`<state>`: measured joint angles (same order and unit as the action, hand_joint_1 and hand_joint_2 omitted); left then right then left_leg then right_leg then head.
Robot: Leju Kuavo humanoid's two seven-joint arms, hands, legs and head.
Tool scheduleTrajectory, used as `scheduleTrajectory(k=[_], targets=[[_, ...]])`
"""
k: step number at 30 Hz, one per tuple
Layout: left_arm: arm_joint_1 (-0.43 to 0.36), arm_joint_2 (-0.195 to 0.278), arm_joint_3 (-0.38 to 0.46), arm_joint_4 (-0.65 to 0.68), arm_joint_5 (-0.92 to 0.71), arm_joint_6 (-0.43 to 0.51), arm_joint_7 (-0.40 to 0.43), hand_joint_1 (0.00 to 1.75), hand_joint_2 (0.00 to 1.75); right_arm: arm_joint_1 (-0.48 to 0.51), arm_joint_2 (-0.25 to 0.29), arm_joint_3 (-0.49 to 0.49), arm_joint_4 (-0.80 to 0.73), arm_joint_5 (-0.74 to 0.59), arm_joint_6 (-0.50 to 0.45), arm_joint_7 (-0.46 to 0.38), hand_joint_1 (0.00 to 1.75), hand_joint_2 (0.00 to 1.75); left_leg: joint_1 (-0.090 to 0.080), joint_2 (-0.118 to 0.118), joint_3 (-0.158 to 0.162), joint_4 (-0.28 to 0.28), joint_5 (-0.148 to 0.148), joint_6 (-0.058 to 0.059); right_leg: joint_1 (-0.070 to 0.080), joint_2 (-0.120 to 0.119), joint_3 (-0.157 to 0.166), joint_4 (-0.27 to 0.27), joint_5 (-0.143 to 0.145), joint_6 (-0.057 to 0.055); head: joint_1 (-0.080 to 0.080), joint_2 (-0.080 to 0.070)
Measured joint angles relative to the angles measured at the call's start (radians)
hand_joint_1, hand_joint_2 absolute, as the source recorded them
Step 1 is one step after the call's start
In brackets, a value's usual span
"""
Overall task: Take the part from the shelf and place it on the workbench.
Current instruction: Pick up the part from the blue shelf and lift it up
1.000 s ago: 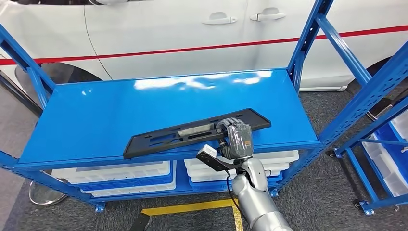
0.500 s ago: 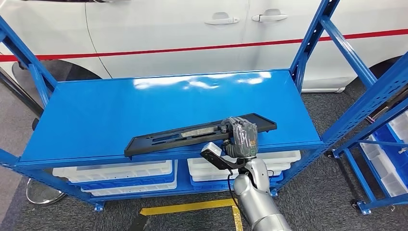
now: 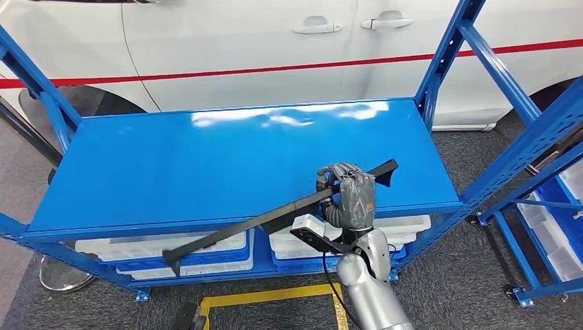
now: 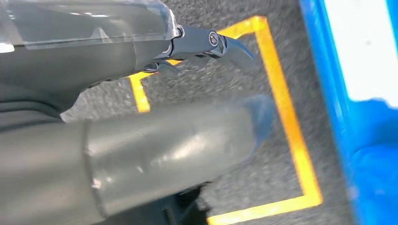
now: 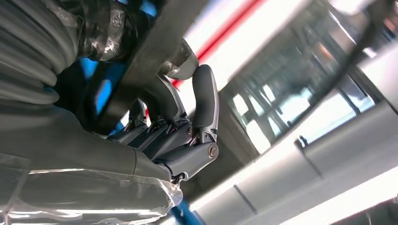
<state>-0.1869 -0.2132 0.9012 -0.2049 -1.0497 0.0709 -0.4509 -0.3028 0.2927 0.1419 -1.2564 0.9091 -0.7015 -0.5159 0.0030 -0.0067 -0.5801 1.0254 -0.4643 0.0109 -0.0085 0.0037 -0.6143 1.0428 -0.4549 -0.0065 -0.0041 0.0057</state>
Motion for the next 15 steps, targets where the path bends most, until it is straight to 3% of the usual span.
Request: scheduleTrajectory(k=[2,3,5,6,7,8,11,13,15], targets=[[0.0,0.001,0.004,0.0,-0.002,0.037,-0.018,0.0,1.75,0.028,-0.013,0.081,-0.11,-0.002,0.0,0.023,1.75,1.75,0.002,0.001,-0.01,0.027,-0.024,-0.011,-0.003,0.0,0.003,-0.006,0.002,-0.012,0.0,0.0],[0.0,0.002,0.004,0.0,-0.004,0.05,-0.024,0.0,1.75,0.039,-0.019,0.116,-0.153,-0.002,0.0,0.03,1.75,1.75,0.004,0.001,-0.027,0.068,-0.05,-0.016,-0.005,0.0,0.005,-0.009,0.003,-0.017,0.0,0.0],[0.0,0.002,0.004,0.0,-0.009,0.065,-0.041,0.0,1.75,0.056,-0.033,0.175,-0.219,-0.004,0.001,0.036,1.75,1.75,0.008,0.002,-0.085,0.195,-0.11,-0.024,-0.005,-0.001,0.005,-0.009,0.001,-0.022,0.0,0.0],[0.002,0.002,0.004,0.0,-0.009,0.069,-0.049,0.0,1.75,0.064,-0.041,0.199,-0.243,-0.005,0.001,0.037,1.75,1.75,0.009,0.002,-0.111,0.249,-0.127,-0.027,-0.005,-0.001,0.006,-0.008,0.001,-0.023,0.0,0.0],[0.004,0.002,0.004,0.0,-0.01,0.072,-0.056,0.0,1.75,0.07,-0.048,0.218,-0.263,-0.006,0.001,0.037,1.75,1.75,0.009,0.002,-0.125,0.275,-0.126,-0.029,-0.004,-0.001,0.006,-0.008,0.0,-0.023,0.0,0.0],[0.006,0.002,0.004,-0.001,-0.01,0.074,-0.06,0.0,1.75,0.076,-0.054,0.233,-0.279,-0.006,0.001,0.037,1.75,1.75,0.01,0.002,-0.121,0.262,-0.105,-0.029,-0.005,-0.001,0.007,-0.008,-0.001,-0.022,0.0,0.0],[0.005,0.002,0.004,-0.001,-0.011,0.076,-0.064,0.0,1.75,0.084,-0.066,0.256,-0.315,-0.006,0.001,0.038,1.75,1.75,0.009,0.002,-0.038,0.077,-0.012,-0.021,-0.003,0.0,0.01,-0.005,-0.005,-0.016,0.0,0.0],[0.003,0.001,0.004,-0.001,-0.012,0.078,-0.064,0.0,0.87,0.084,-0.071,0.263,-0.329,-0.008,0.001,0.037,1.75,1.75,0.005,0.001,-0.005,0.006,0.004,-0.012,-0.001,0.001,0.008,-0.004,-0.005,-0.006,0.0,0.0],[0.006,0.0,0.004,0.0,-0.012,0.069,-0.06,0.0,0.0,0.084,-0.075,0.27,-0.337,-0.016,0.002,0.036,1.75,1.75,0.001,-0.001,-0.003,-0.002,0.004,-0.002,-0.001,0.001,0.007,-0.006,-0.002,0.006,0.0,0.0]])
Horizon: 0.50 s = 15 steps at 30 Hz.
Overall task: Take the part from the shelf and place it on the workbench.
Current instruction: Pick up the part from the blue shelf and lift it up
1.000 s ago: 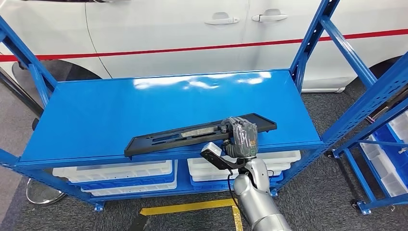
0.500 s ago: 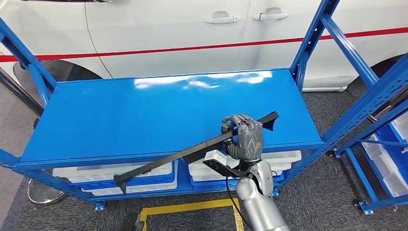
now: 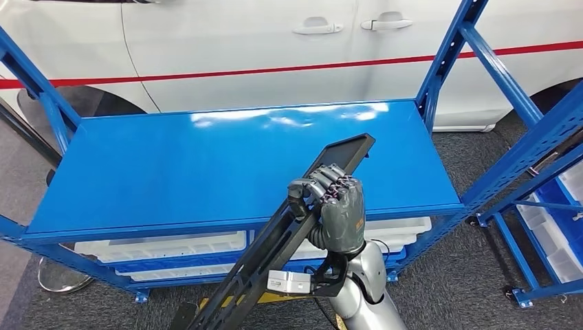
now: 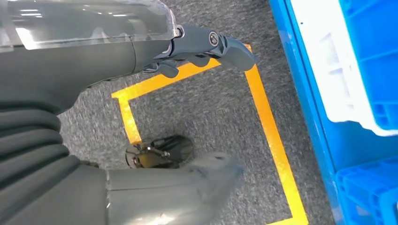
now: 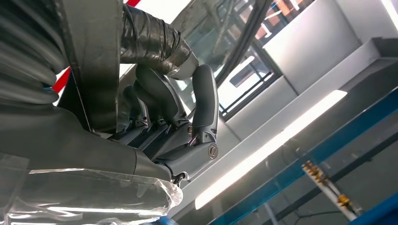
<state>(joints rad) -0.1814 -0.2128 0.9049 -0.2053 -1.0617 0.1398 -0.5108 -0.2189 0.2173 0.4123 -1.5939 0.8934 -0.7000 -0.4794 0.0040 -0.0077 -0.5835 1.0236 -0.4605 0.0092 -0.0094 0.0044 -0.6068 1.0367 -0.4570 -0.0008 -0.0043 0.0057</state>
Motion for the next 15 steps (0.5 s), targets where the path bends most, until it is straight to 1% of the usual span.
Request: scheduleTrajectory(k=[1,2,3,4,5,6,7,8,9,10,11,12,13,15], targets=[[0.002,-0.001,0.0,0.0,0.002,-0.015,0.004,0.0,0.0,-0.003,-0.004,0.005,-0.003,-0.005,0.0,0.005,1.75,1.75,0.002,0.0,0.001,-0.004,0.003,0.006,-0.001,-0.001,0.0,0.002,-0.002,0.006,0.0,0.0],[0.002,-0.002,0.0,0.0,0.007,-0.037,0.01,0.0,0.0,-0.01,-0.009,0.011,-0.004,-0.012,0.0,0.016,1.75,1.75,0.003,0.001,0.003,-0.008,0.006,0.014,-0.001,-0.001,-0.005,0.014,-0.012,0.01,0.0,0.0],[0.002,-0.003,0.0,0.0,0.012,-0.062,0.016,0.0,0.0,-0.02,-0.015,0.02,-0.005,-0.019,0.0,0.032,1.75,1.75,0.005,0.002,0.004,-0.012,0.009,0.021,-0.002,-0.001,-0.018,0.044,-0.032,0.014,0.0,0.0],[0.0,-0.004,0.0,0.0,0.016,-0.084,0.021,0.0,0.0,-0.033,-0.023,0.031,-0.003,-0.027,0.0,0.052,1.75,1.75,0.005,0.003,0.005,-0.014,0.011,0.026,-0.003,-0.002,-0.041,0.093,-0.061,0.016,0.0,0.0],[-0.001,-0.005,0.0,0.0,0.018,-0.1,0.024,0.0,0.0,-0.045,-0.032,0.043,-0.002,-0.036,0.0,0.07,1.75,1.75,0.005,0.004,0.005,-0.014,0.011,0.03,-0.003,-0.002,-0.069,0.154,-0.092,0.018,0.0,0.0],[-0.001,-0.006,0.0,0.0,0.019,-0.111,0.027,0.0,0.0,-0.055,-0.041,0.055,0.001,-0.042,0.0,0.084,1.75,1.75,0.004,0.004,0.004,-0.013,0.011,0.032,-0.003,-0.002,-0.098,0.213,-0.115,0.02,0.0,0.0],[-0.001,-0.006,0.0,0.0,0.018,-0.117,0.03,0.0,0.0,-0.063,-0.049,0.065,0.005,-0.046,0.0,0.096,1.75,1.75,0.003,0.004,0.004,-0.012,0.011,0.033,-0.003,-0.002,-0.117,0.253,-0.124,0.021,0.0,0.0],[-0.001,-0.007,0.0,0.0,0.018,-0.123,0.032,0.0,0.0,-0.07,-0.057,0.074,0.009,-0.048,0.0,0.109,1.75,1.75,0.002,0.003,0.004,-0.01,0.01,0.033,-0.003,-0.002,-0.121,0.26,-0.115,0.021,0.0,0.0],[-0.001,-0.008,0.0,0.0,0.016,-0.129,0.034,0.0,0.0,-0.081,-0.064,0.083,0.015,-0.049,0.0,0.125,1.75,1.75,0.002,0.002,0.004,-0.008,0.009,0.033,-0.003,-0.002,-0.108,0.232,-0.089,0.019,0.0,0.0],[-0.002,-0.01,0.0,0.0,0.013,-0.135,0.036,0.0,0.0,-0.095,-0.07,0.092,0.022,-0.051,0.002,0.142,1.75,1.75,0.001,0.001,0.005,-0.005,0.007,0.032,-0.003,-0.002,-0.08,0.175,-0.054,0.016,0.001,0.0],[-0.005,-0.012,-0.001,0.0,0.007,-0.138,0.038,0.0,0.0,-0.113,-0.075,0.102,0.031,-0.054,0.003,0.16,1.75,1.75,0.001,0.0,0.004,-0.003,0.005,0.03,-0.003,-0.002,-0.05,0.111,-0.026,0.011,0.0,0.0],[-0.009,-0.014,-0.004,0.0,-0.001,-0.14,0.039,0.0,0.0,-0.134,-0.079,0.111,0.042,-0.058,0.004,0.176,1.75,1.75,-0.002,0.0,0.003,0.001,0.003,0.026,-0.001,-0.002,-0.025,0.056,-0.007,0.007,0.0,0.0],[-0.013,-0.015,-0.008,0.0,-0.009,-0.14,0.041,0.0,0.0,-0.154,-0.081,0.119,0.055,-0.062,0.005,0.189,1.75,1.75,-0.003,0.0,0.001,0.002,0.002,0.022,0.001,-0.001,-0.011,0.023,0.001,0.004,0.0,0.0],[-0.021,-0.018,-0.016,0.0,-0.014,-0.145,0.047,0.0,0.0,-0.188,-0.084,0.131,0.086,-0.067,0.006,0.205,1.75,1.75,-0.005,0.0,-0.003,0.002,0.003,0.013,0.005,0.0,-0.007,0.006,0.002,-0.001,0.0,0.0]])
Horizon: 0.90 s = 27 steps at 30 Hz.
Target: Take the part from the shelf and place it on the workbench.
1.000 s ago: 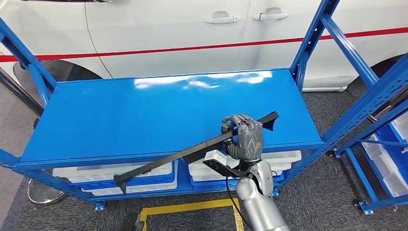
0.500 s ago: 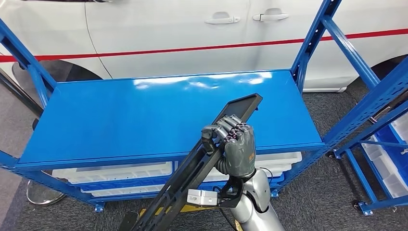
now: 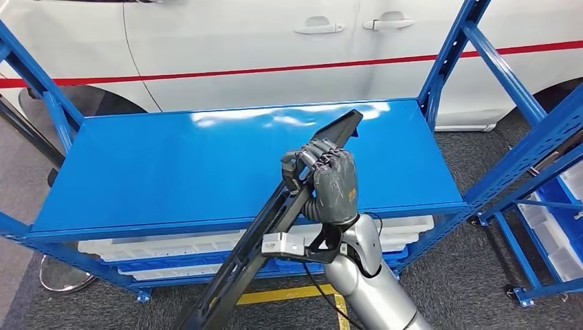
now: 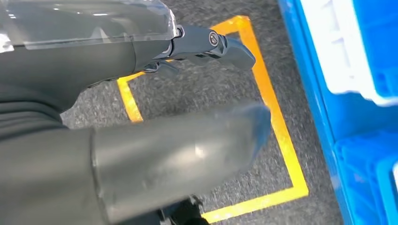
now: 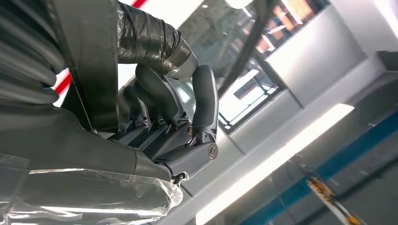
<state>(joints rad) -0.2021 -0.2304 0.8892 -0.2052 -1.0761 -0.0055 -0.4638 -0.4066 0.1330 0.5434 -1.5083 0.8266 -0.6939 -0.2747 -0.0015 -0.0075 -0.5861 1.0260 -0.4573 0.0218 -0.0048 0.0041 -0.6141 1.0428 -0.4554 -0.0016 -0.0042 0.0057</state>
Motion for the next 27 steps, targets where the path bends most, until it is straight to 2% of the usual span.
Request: scheduleTrajectory(k=[2,3,4,6,7,8,9,11,12,13,14,17,19,21,22,23,24,25,27], targets=[[-0.001,-0.001,-0.002,0.0,0.011,-0.01,0.008,0.0,0.0,-0.025,0.0,0.011,0.028,-0.002,0.0,0.005,1.75,1.75,0.001,0.0,-0.003,0.006,-0.007,-0.011,-0.005,-0.001,0.002,-0.006,0.005,-0.009,0.0,0.0],[-0.001,-0.001,-0.002,0.0,0.019,-0.012,0.011,0.0,0.0,-0.036,0.001,0.017,0.039,-0.006,-0.001,0.005,1.75,1.75,0.003,0.001,-0.013,0.027,-0.023,-0.017,-0.008,-0.002,0.004,-0.01,0.007,-0.015,0.0,0.0],[0.0,-0.001,-0.002,0.0,0.027,-0.012,0.016,0.0,0.0,-0.047,0.003,0.023,0.049,-0.012,-0.001,0.002,1.75,1.75,0.005,0.001,-0.031,0.068,-0.048,-0.022,-0.01,-0.003,0.005,-0.012,0.008,-0.019,-0.001,0.0],[0.003,-0.001,0.001,0.0,0.038,-0.006,0.025,0.0,0.0,-0.062,0.007,0.037,0.068,-0.033,-0.002,-0.01,1.75,1.75,0.009,0.002,-0.09,0.194,-0.107,-0.032,-0.01,-0.006,0.005,-0.013,0.007,-0.023,-0.001,0.0],[0.007,-0.001,0.002,0.0,0.042,0.0,0.03,0.0,0.0,-0.065,0.01,0.045,0.077,-0.048,-0.001,-0.018,1.75,1.75,0.011,0.002,-0.118,0.249,-0.124,-0.035,-0.009,-0.006,0.005,-0.012,0.006,-0.024,-0.001,0.0],[0.011,-0.001,0.003,0.0,0.044,0.007,0.037,0.0,0.0,-0.066,0.013,0.055,0.084,-0.066,0.0,-0.028,1.75,1.75,0.013,0.002,-0.132,0.275,-0.123,-0.037,-0.009,-0.006,0.006,-0.012,0.006,-0.024,-0.001,0.0],[0.016,0.0,0.004,0.0,0.046,0.015,0.043,0.0,0.0,-0.065,0.017,0.064,0.09,-0.084,0.001,-0.036,1.75,1.75,0.013,0.002,-0.128,0.26,-0.102,-0.038,-0.009,-0.006,0.006,-0.011,0.005,-0.024,-0.001,0.0],[0.022,0.002,0.004,0.0,0.047,0.026,0.054,0.0,0.0,-0.065,0.025,0.081,0.095,-0.108,0.005,-0.046,1.75,1.75,0.014,0.003,-0.073,0.133,-0.029,-0.035,-0.01,-0.004,0.01,-0.011,0.002,-0.019,-0.001,0.0],[0.023,0.003,0.004,0.0,0.047,0.028,0.057,0.0,0.0,-0.066,0.029,0.088,0.097,-0.115,0.007,-0.049,1.75,1.75,0.013,0.003,-0.042,0.065,-0.003,-0.031,-0.008,-0.004,0.011,-0.01,0.0,-0.016,-0.001,0.0],[0.023,0.004,0.005,0.0,0.047,0.031,0.062,0.0,0.0,-0.067,0.032,0.095,0.098,-0.124,0.011,-0.053,1.75,1.75,0.011,0.002,-0.022,0.021,0.011,-0.027,-0.006,-0.004,0.011,-0.009,-0.001,-0.011,-0.001,0.0],[0.024,0.005,0.006,0.0,0.048,0.034,0.071,0.0,0.0,-0.067,0.034,0.102,0.099,-0.136,0.015,-0.057,1.75,1.75,0.008,0.001,-0.013,0.0,0.013,-0.023,-0.005,-0.004,0.011,-0.009,-0.001,-0.007,-0.001,0.0],[0.032,0.006,0.011,0.0,0.049,0.044,0.109,0.0,0.0,-0.065,0.039,0.13,0.098,-0.178,0.027,-0.07,1.75,1.75,0.008,0.001,-0.01,-0.007,0.019,-0.007,-0.005,-0.004,0.011,-0.008,-0.002,0.007,-0.001,0.0],[0.037,0.006,0.011,0.0,0.044,0.047,0.13,0.0,0.0,-0.062,0.042,0.147,0.095,-0.209,0.038,-0.075,1.75,1.75,0.012,0.003,-0.01,-0.014,0.027,0.007,-0.005,-0.004,-0.009,0.041,-0.043,0.014,0.0,0.0],[0.039,0.007,0.011,0.0,0.039,0.047,0.142,0.0,0.0,-0.053,0.042,0.163,0.091,-0.244,0.052,-0.078,1.75,1.75,0.011,0.004,-0.014,-0.013,0.03,0.013,-0.007,-0.004,-0.059,0.162,-0.115,0.016,0.0,0.0],[0.041,0.008,0.011,0.0,0.037,0.045,0.146,0.0,0.0,-0.046,0.042,0.17,0.089,-0.258,0.058,-0.079,1.75,1.75,0.01,0.004,-0.017,-0.011,0.031,0.014,-0.007,-0.004,-0.084,0.224,-0.141,0.017,0.0,0.0],[0.042,0.009,0.011,0.0,0.035,0.044,0.148,0.0,0.0,-0.039,0.041,0.176,0.088,-0.268,0.063,-0.079,1.75,1.75,0.009,0.004,-0.02,-0.009,0.032,0.015,-0.007,-0.004,-0.099,0.262,-0.151,0.017,0.0,0.0],[0.044,0.01,0.011,0.0,0.033,0.042,0.15,0.0,0.0,-0.033,0.04,0.181,0.087,-0.275,0.066,-0.079,1.75,1.75,0.008,0.004,-0.024,-0.006,0.032,0.016,-0.007,-0.004,-0.097,0.263,-0.143,0.016,0.0,0.0],[0.045,0.011,0.011,0.0,0.031,0.04,0.151,0.0,0.0,-0.03,0.039,0.184,0.085,-0.281,0.07,-0.079,1.75,1.75,0.007,0.003,-0.026,-0.004,0.033,0.016,-0.007,-0.004,-0.074,0.225,-0.117,0.013,0.0,0.0],[0.046,0.011,0.011,0.0,0.03,0.036,0.152,0.0,0.0,-0.029,0.039,0.189,0.08,-0.291,0.08,-0.079,1.75,1.75,0.004,0.002,-0.029,0.0,0.035,0.013,-0.004,-0.004,0.003,0.09,-0.06,0.003,0.0,0.0]])
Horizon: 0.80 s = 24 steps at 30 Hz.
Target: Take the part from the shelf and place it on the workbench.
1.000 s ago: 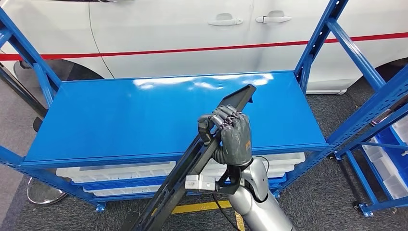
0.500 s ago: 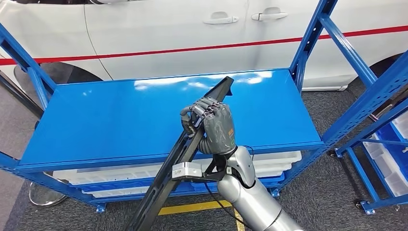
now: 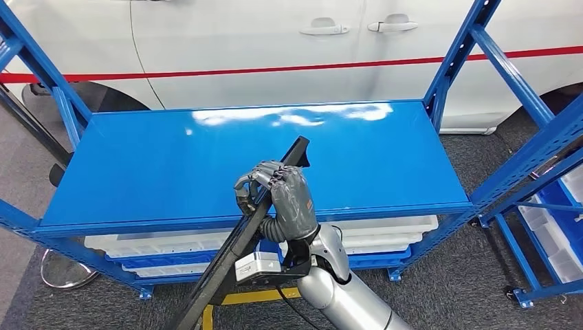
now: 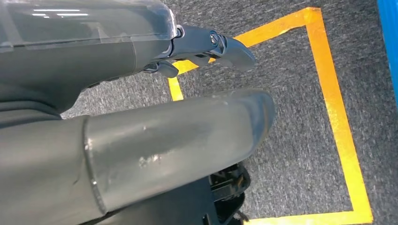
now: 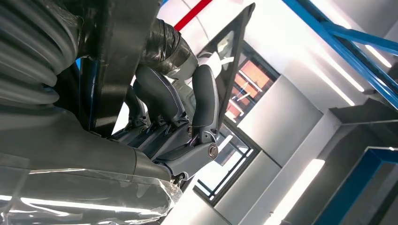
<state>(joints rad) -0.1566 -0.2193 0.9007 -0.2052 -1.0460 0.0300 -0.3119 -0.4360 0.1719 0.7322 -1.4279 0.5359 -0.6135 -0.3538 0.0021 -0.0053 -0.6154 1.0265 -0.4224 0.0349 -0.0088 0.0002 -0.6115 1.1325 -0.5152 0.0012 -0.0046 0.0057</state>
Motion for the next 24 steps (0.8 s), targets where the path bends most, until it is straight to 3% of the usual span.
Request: scheduleTrajectory(k=[2,4,6,8,10,12,13,15,17,20,21,22,24], targets=[[-0.002,0.0,0.0,0.0,0.0,-0.005,0.0,0.0,0.0,-0.002,0.0,0.005,-0.004,-0.007,0.013,0.0,1.75,1.75,-0.003,0.0,-0.004,0.003,0.004,-0.008,0.005,0.0,0.041,-0.083,0.026,-0.006,0.0,0.0],[-0.005,0.0,0.0,0.0,0.0,-0.008,0.0,0.0,0.0,-0.002,0.0,0.009,-0.004,-0.012,0.021,0.0,1.75,1.75,-0.004,0.0,-0.007,0.003,0.012,-0.02,0.007,0.001,0.038,-0.092,0.033,-0.009,0.0,0.0],[-0.006,0.001,0.0,0.0,0.001,-0.011,-0.001,0.0,0.0,-0.002,0.0,0.012,-0.004,-0.018,0.026,-0.001,1.75,1.75,-0.001,0.001,-0.015,0.013,0.0,-0.033,0.003,-0.002,0.031,-0.097,0.047,-0.021,0.0,0.0],[-0.006,0.002,0.0,0.0,0.003,-0.014,-0.002,0.0,0.0,-0.003,0.001,0.015,-0.004,-0.026,0.026,-0.01,1.75,1.75,0.004,0.001,-0.043,0.083,-0.067,-0.045,0.0,-0.007,0.015,-0.102,0.065,-0.033,0.0,0.0],[-0.007,0.001,0.0,0.0,0.003,-0.015,-0.003,0.0,0.0,-0.002,0.003,0.018,-0.003,-0.028,0.016,-0.028,1.75,1.75,0.008,0.001,-0.083,0.21,-0.155,-0.055,0.001,-0.008,-0.008,-0.101,0.081,-0.037,0.0,0.0],[-0.007,0.001,0.0,0.0,0.003,-0.015,-0.001,0.0,0.0,0.0,0.004,0.021,-0.002,-0.019,-0.005,-0.047,1.75,1.75,0.01,0.001,-0.083,0.273,-0.187,-0.06,0.002,-0.008,-0.033,-0.099,0.098,-0.035,0.0,0.0],[-0.006,0.001,0.0,0.0,0.002,-0.015,0.0,0.0,0.0,0.001,0.004,0.021,-0.002,-0.011,-0.017,-0.054,1.75,1.75,0.01,0.001,-0.053,0.246,-0.176,-0.06,0.002,-0.008,-0.045,-0.097,0.106,-0.034,-0.001,0.0],[-0.007,0.001,0.0,0.0,0.0,-0.016,0.005,0.0,0.0,0.002,0.004,0.021,-0.002,0.007,-0.036,-0.062,1.75,1.75,0.01,0.001,0.05,0.102,-0.137,-0.057,0.001,-0.008,-0.062,-0.094,0.121,-0.027,-0.001,0.0],[-0.007,-0.001,0.0,0.0,0.0,-0.016,0.008,0.0,0.0,0.002,0.005,0.021,-0.002,0.017,-0.044,-0.065,1.75,1.75,0.005,-0.001,0.113,-0.004,-0.112,-0.045,0.003,-0.007,-0.07,-0.093,0.135,-0.017,0.0,0.0],[-0.001,-0.003,0.0,0.0,0.0,-0.016,0.012,0.0,0.0,0.001,0.006,0.021,-0.001,0.023,-0.048,-0.065,1.75,1.75,0.0,-0.002,0.109,-0.016,-0.092,-0.022,0.003,-0.007,-0.072,-0.1,0.157,0.002,0.0,0.0],[0.0,-0.005,0.0,0.0,0.0,-0.016,0.013,0.0,0.0,0.001,0.006,0.021,0.0,0.025,-0.048,-0.064,1.75,1.75,0.001,0.001,0.104,-0.018,-0.081,-0.014,0.002,-0.005,-0.076,-0.096,0.15,0.007,0.0,0.0],[0.0,-0.006,0.0,0.001,0.0,-0.017,0.013,0.0,0.0,0.0,0.005,0.021,0.001,0.026,-0.048,-0.063,1.75,1.75,0.003,0.003,0.096,-0.02,-0.068,-0.004,0.001,-0.003,-0.085,-0.079,0.126,0.012,0.0,0.0],[-0.002,-0.008,0.0,0.001,0.0,-0.017,0.014,0.0,0.0,-0.001,0.004,0.021,0.003,0.028,-0.049,-0.06,1.75,1.75,0.004,0.007,0.072,-0.022,-0.044,0.009,-0.002,-0.001,-0.116,0.013,0.028,0.017,0.0,0.0]])
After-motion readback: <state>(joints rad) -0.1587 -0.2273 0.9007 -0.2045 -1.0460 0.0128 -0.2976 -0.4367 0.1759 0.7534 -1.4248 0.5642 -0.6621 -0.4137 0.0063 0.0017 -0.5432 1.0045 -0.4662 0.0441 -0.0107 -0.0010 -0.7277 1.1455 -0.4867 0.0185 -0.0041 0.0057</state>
